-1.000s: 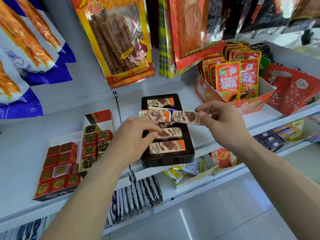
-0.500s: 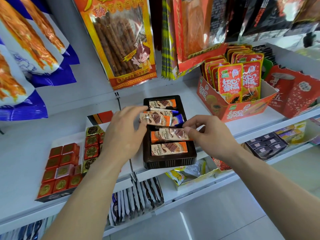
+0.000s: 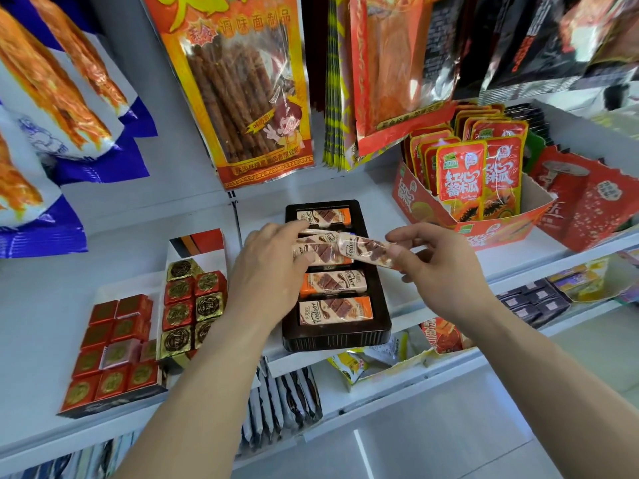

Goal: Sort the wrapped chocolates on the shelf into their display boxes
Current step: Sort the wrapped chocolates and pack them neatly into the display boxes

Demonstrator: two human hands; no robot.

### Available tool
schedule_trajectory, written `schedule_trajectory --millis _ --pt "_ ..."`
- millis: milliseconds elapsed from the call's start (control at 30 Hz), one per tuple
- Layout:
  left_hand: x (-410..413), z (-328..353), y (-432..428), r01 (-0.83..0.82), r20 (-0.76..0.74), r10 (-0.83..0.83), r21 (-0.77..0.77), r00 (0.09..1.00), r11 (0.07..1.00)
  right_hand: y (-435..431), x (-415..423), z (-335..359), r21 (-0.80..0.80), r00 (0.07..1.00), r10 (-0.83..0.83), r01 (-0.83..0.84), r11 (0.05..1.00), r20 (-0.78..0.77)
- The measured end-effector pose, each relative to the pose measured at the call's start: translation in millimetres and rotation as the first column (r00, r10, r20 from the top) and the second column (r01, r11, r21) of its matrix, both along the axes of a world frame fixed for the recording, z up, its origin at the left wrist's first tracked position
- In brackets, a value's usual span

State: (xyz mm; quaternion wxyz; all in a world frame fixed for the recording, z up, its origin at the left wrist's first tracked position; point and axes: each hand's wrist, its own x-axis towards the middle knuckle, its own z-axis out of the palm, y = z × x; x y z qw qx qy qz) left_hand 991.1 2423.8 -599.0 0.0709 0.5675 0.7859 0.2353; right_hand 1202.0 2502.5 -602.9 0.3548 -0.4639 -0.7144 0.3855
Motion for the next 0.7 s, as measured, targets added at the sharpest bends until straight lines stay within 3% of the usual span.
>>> schedule_trajectory --millis 67,400,600,700 --pt "-1 2 1 0.009 -0.005 -0.009 0.0 1.0 1.0 0 -1 -1 -0.015 1.0 0.031 -0.031 0.999 0.002" --pt "-8 10 -13 0.147 0.272 -0.154 0.046 0.95 0.988 -3 -8 -4 0.028 0.987 0.092 -0.097 0.995 0.132" --pt "-5 8 -21 0.185 0.316 -0.193 0.055 0.929 0.981 -6 -17 -3 0.062 0.986 0.082 -0.091 0.994 0.143" --pt "1 7 -22 0.187 0.258 -0.186 0.022 0.948 0.982 -12 -26 -3 0.065 0.982 0.113 -0.124 0.99 0.151"
